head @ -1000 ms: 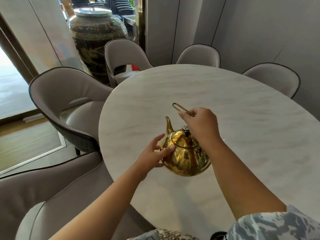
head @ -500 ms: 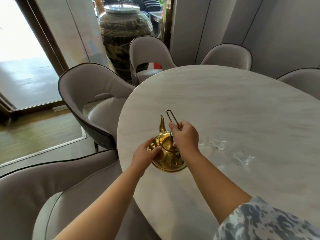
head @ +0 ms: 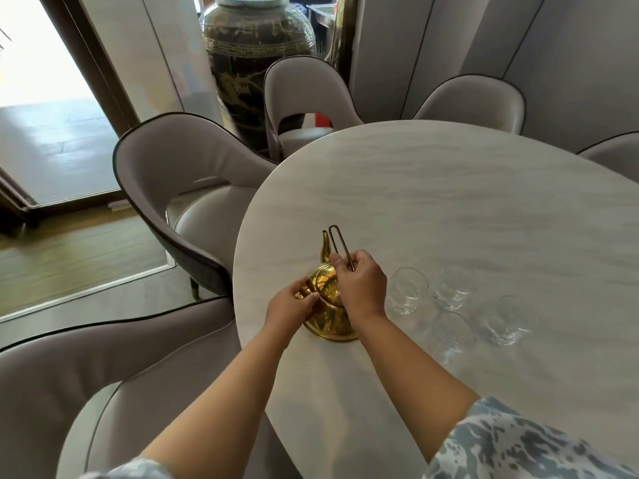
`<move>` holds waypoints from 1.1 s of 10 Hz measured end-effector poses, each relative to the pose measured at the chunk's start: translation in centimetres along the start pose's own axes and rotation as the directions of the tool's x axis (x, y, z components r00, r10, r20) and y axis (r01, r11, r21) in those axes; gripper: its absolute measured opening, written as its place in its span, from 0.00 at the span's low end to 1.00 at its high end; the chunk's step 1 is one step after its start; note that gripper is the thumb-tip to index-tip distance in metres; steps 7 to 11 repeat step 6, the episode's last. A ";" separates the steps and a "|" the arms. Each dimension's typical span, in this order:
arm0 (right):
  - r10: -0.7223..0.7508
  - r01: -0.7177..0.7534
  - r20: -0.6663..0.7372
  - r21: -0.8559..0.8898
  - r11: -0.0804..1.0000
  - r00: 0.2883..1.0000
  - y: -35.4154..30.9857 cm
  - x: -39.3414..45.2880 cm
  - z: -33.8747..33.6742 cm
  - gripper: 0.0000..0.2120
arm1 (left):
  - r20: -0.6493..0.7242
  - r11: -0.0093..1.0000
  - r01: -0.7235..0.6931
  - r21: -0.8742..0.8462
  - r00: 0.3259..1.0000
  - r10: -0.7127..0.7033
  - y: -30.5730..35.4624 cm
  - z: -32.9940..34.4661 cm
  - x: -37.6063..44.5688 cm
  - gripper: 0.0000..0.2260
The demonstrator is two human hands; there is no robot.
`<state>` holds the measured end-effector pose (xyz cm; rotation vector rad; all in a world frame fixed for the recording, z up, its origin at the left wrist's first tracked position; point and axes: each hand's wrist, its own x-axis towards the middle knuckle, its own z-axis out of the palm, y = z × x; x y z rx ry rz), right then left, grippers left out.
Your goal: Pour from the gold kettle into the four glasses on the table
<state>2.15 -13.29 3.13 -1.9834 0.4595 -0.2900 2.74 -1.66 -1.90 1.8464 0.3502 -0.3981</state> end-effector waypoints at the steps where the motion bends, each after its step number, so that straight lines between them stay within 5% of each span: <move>1: 0.002 -0.002 0.004 -0.003 1.000 1.000 0.0 0.2 0.1 0.16 | 0.015 1.000 -0.004 -0.019 1.000 0.004 0.1 0.1 0.3 0.22; 6: 0.044 -0.030 0.117 -0.119 0.992 0.992 -1.4 -0.9 -1.9 0.15 | 0.146 0.987 0.022 0.162 0.988 -0.046 2.1 -1.8 -0.8 0.19; 11: 0.044 -0.030 0.117 -0.119 0.992 0.992 -1.4 -0.9 -1.9 0.15 | 0.146 0.987 0.022 0.162 0.988 -0.046 2.1 -1.8 -0.8 0.19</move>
